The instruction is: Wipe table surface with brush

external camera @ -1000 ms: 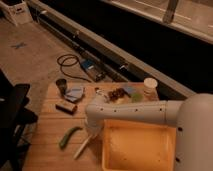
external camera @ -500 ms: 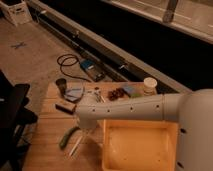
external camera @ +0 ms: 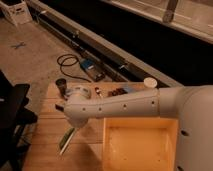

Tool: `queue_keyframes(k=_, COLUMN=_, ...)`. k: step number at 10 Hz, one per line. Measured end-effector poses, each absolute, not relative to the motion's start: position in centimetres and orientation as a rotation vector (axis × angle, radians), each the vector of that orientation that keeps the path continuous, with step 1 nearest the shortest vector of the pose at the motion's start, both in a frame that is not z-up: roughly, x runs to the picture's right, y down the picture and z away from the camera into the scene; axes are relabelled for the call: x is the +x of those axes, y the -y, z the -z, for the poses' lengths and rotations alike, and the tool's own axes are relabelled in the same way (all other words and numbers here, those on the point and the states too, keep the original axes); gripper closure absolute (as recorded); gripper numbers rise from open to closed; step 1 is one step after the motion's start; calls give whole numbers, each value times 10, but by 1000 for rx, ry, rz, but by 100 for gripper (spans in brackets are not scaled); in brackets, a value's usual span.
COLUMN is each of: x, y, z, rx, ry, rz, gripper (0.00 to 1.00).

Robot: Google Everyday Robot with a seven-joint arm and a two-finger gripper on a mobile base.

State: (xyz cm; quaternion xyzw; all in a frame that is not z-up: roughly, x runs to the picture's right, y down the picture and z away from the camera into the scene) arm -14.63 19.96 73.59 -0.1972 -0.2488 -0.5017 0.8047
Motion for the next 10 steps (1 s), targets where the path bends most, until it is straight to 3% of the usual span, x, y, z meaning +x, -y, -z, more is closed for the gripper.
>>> queue_keyframes(k=5, x=-141, y=-257, z=-755, rx=-526, ry=607, rz=999, gripper=100)
queue_keyframes(k=10, x=-102, y=-225, z=-781, rx=-564, ry=515, rz=993, gripper=100)
